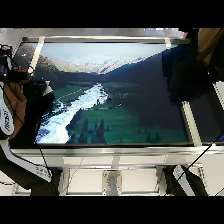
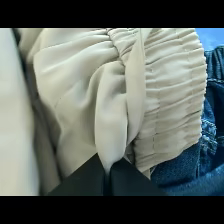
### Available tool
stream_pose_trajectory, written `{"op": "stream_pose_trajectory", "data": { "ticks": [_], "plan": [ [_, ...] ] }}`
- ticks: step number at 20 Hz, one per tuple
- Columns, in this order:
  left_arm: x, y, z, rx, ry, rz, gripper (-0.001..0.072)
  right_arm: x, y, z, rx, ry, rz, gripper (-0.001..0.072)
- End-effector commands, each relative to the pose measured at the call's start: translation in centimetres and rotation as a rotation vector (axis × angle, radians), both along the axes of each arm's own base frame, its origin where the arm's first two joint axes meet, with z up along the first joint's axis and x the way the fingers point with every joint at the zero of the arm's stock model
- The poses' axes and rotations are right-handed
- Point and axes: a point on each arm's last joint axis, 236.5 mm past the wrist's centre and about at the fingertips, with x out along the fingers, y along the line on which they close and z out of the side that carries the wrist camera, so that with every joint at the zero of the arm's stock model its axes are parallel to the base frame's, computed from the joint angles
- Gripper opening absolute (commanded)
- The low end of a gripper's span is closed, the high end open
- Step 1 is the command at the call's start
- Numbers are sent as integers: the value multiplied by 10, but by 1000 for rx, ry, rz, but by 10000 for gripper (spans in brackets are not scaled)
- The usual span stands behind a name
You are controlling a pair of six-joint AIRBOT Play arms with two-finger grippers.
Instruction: Fold the clothes and pants, and hang the long-sleeved shirts on hangers.
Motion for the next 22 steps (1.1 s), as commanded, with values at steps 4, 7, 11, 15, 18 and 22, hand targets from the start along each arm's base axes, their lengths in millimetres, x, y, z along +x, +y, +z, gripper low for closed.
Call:
{"op": "stream_pose_trajectory", "data": {
  "ticks": [4,7,11,15,18,22],
  "plan": [
    [-6,-81,176,33,-297,-111,7,-15,-8,44,-168,-40,-16,617],
    [-36,-207,281,-140,-562,-357,7,-43,-33,81,-387,-21,-105,617],
    [-102,-405,311,-580,-569,-777,7,-72,-66,129,-576,-54,-268,617],
    [-160,-573,236,-717,-280,-1099,7,-66,-81,127,-593,-40,-297,617],
    [-200,-682,134,-700,-35,-1267,8,-45,-96,105,-558,16,-279,617],
    [-244,-801,20,-825,72,-1335,7,-13,-115,68,-479,95,-254,617]
  ]
}}
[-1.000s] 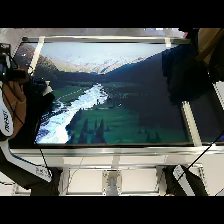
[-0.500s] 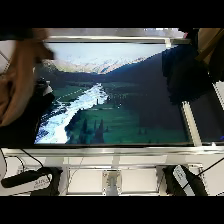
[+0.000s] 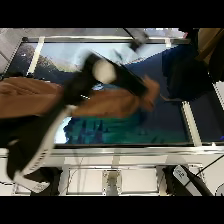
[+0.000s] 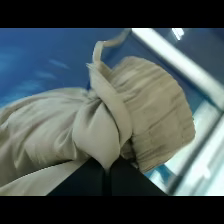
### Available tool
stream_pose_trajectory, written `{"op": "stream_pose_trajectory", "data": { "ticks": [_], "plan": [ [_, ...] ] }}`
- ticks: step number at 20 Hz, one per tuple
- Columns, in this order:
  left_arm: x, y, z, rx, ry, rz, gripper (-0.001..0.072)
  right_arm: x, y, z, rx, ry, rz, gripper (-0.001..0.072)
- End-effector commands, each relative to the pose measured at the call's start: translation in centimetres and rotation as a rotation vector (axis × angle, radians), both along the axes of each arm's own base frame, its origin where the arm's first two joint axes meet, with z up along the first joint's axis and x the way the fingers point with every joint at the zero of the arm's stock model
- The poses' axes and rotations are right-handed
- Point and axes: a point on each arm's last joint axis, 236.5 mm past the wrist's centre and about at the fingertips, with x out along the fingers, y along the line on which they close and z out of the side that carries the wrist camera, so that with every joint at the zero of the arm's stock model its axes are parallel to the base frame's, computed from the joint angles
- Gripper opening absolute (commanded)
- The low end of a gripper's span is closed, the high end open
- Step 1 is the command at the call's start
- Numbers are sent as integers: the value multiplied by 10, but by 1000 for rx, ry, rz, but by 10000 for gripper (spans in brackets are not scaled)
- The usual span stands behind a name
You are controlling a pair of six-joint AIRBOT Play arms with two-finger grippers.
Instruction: Fold the clothes and pants, and hang the long-sleeved shirts on hangers.
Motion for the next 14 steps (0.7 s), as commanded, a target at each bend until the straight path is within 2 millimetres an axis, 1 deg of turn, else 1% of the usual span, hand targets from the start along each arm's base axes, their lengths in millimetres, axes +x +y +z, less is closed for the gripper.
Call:
{"op": "stream_pose_trajectory", "data": {
  "ticks": [1,2,3,4,5,6,7,8,9,10,11,12,13,14],
  "plan": [
    [-61,-104,-83,-108,146,-105,7,27,-15,-31,73,55,7,616],
    [-70,-118,-93,-148,187,-119,7,35,-17,-40,95,69,15,617],
    [-72,-124,-100,-161,194,-136,8,43,-18,-49,124,82,29,617],
    [-65,-121,-102,-154,174,-139,13,48,-17,-57,148,96,41,617],
    [-49,-113,-95,-158,149,-122,239,53,-17,-64,168,108,51,617],
    [-23,-97,-80,-154,103,-90,665,57,-16,-70,185,117,63,617],
    [6,-72,-63,-132,59,-43,697,58,-15,-73,193,122,66,617],
    [40,-33,-43,-79,0,15,697,58,-15,-78,199,134,70,617],
    [74,16,-25,-10,-47,100,697,57,-14,-87,213,154,73,617],
    [108,82,-7,83,-95,224,697,56,-12,-99,235,184,75,617],
    [135,152,9,179,-122,371,696,54,-10,-119,270,229,76,617],
    [154,231,26,276,-136,541,696,51,-5,-144,318,283,87,617],
    [160,299,38,350,-127,672,697,48,8,-175,385,348,124,617],
    [158,363,45,405,-84,789,696,45,25,-205,465,397,168,617]
  ]
}}
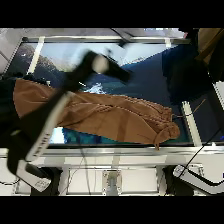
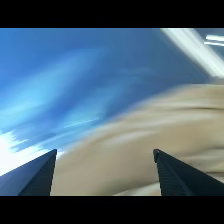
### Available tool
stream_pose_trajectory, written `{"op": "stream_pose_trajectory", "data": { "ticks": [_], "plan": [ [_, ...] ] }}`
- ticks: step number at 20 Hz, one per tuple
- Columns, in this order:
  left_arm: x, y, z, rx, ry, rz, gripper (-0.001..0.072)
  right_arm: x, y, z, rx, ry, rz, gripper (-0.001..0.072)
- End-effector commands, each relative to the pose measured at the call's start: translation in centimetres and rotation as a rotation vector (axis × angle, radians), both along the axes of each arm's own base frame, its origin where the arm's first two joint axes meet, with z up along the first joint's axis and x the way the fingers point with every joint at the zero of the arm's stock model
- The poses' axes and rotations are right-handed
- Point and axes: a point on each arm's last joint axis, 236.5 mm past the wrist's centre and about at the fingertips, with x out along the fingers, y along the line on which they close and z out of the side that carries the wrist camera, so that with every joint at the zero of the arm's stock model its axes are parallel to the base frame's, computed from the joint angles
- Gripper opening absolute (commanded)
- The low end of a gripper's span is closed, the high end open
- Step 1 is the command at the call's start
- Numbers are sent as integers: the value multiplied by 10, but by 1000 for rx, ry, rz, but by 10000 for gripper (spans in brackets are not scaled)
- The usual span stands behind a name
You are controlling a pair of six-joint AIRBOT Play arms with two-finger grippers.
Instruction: Fold the clothes and pants, and hang the long-sleeved shirts on hangers.
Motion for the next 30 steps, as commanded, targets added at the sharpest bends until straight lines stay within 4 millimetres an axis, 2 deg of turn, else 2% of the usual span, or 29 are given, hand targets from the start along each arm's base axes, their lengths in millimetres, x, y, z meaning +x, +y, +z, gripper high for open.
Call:
{"op": "stream_pose_trajectory", "data": {
  "ticks": [1,2,4,6,7,9,10,12,15,18,21,22,24,26,30],
  "plan": [
    [5,239,29,228,96,498,696,-10,49,-91,251,152,118,618],
    [-3,283,26,223,152,591,696,-15,67,-118,331,187,158,617],
    [-10,343,19,155,207,714,696,-32,93,-172,444,305,181,617],
    [-17,386,3,108,267,804,696,-38,115,-208,503,393,210,617],
    [-22,409,-7,108,293,852,696,-35,123,-221,513,419,227,617],
    [-32,442,-27,105,335,924,696,-20,136,-244,497,443,255,617],
    [-36,453,-36,111,359,939,696,-12,138,-256,472,448,261,616],
    [-40,463,-51,136,393,922,696,-4,142,-278,456,470,266,615],
    [-29,464,-62,138,392,916,696,-6,146,-303,482,528,266,587],
    [-16,462,-69,137,369,904,696,0,143,-318,475,528,248,587],
    [-13,460,-77,138,387,896,697,6,146,-327,479,516,240,587],
    [-13,459,-78,138,389,896,697,10,149,-326,481,501,253,557],
    [-13,459,-78,139,388,895,697,20,155,-317,493,460,293,270],
    [-14,459,-78,139,392,895,696,36,150,-302,475,411,304,32],
    [-19,458,-80,143,414,895,696,82,123,-255,351,286,323,34]
  ]
}}
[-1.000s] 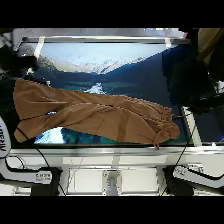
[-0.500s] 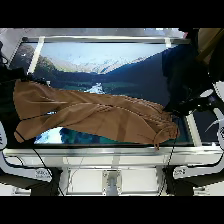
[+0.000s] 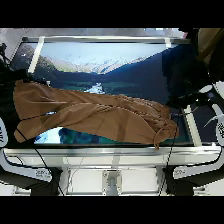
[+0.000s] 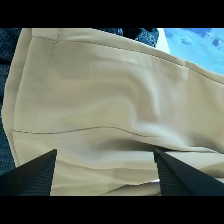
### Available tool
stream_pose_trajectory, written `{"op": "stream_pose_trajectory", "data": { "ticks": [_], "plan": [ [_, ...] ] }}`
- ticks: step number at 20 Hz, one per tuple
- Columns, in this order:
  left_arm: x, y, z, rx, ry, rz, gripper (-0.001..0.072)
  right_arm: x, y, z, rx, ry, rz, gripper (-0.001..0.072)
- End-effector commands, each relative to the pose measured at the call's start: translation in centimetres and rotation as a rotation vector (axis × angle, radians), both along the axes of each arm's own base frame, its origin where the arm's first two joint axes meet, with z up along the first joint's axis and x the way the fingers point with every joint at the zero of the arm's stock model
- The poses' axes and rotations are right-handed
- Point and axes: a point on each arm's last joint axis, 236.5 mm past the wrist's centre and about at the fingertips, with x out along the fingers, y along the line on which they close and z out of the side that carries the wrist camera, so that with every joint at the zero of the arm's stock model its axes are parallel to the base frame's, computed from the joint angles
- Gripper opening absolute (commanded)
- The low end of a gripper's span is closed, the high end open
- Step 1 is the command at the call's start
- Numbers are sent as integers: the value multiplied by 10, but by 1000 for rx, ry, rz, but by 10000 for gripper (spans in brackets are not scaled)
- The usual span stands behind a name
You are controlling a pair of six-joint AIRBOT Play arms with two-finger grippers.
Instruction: Fold the clothes and pants, and hang the long-sleeved shirts on hangers.
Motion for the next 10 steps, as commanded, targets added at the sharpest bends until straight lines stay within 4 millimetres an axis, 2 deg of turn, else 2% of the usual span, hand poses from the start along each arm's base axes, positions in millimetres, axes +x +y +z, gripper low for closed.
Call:
{"op": "stream_pose_trajectory", "data": {
  "ticks": [1,2,3,5,7,10],
  "plan": [
    [-3,-1,-1,-4,14,0,696,37,-24,40,-92,-118,-6,34],
    [-3,-1,-1,-4,14,0,696,39,-31,48,-119,-121,-1,35],
    [-3,-1,-1,-4,14,0,696,34,-34,49,-134,-95,7,83],
    [-3,-1,-2,-4,16,0,696,10,-37,37,-162,2,63,581],
    [-6,-2,-3,-8,28,1,696,-8,-40,23,-149,79,79,589],
    [-9,-3,-3,-11,39,2,696,-20,-43,1,-71,126,38,575]
  ]
}}
